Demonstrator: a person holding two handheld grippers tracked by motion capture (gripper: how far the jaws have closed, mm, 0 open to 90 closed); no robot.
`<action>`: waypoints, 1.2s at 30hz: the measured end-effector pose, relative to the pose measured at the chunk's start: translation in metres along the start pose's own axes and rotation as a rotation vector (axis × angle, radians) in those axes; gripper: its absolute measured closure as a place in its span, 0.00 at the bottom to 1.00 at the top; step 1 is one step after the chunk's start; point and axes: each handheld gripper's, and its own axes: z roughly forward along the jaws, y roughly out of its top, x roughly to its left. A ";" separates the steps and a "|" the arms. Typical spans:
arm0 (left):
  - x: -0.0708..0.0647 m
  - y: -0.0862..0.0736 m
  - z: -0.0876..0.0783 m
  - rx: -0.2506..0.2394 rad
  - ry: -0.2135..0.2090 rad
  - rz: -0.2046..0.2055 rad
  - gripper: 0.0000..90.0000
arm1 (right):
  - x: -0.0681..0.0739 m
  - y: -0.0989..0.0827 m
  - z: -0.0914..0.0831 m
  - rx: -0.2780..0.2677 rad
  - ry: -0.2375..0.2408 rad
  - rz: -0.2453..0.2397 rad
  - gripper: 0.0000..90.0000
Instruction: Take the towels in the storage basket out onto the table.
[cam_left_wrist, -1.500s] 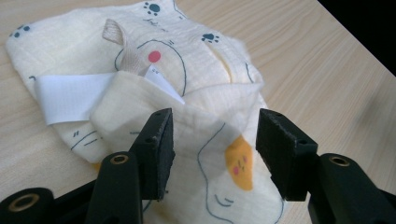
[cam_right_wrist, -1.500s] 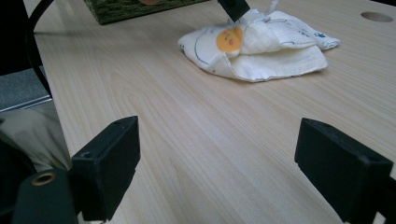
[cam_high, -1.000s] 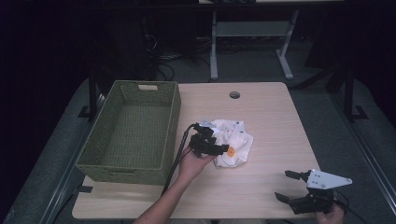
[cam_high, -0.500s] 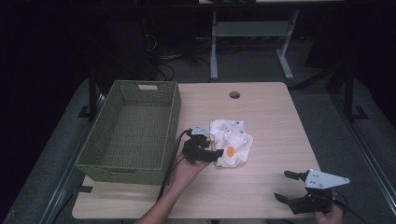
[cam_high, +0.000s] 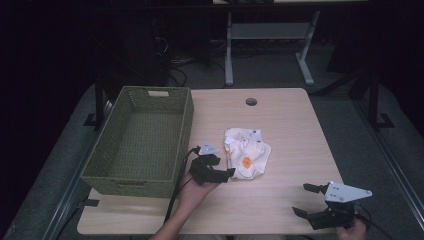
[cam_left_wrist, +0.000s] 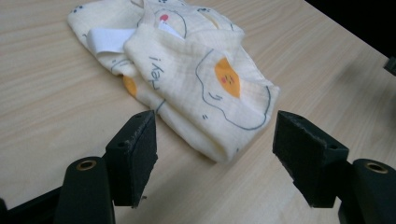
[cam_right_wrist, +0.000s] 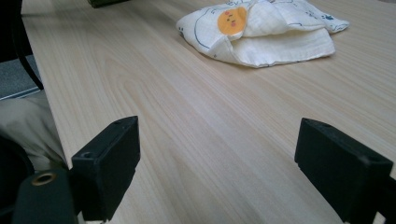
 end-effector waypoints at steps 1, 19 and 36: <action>0.000 -0.002 -0.001 -0.008 0.001 -0.005 0.34 | 0.000 0.000 0.000 0.001 0.001 -0.001 0.15; -0.012 -0.032 -0.012 -0.002 0.014 0.065 0.32 | 0.000 -0.002 0.001 0.007 -0.005 0.009 0.15; -0.009 -0.048 -0.029 -0.007 0.003 0.047 0.32 | -0.001 -0.005 0.001 0.007 -0.006 0.015 0.15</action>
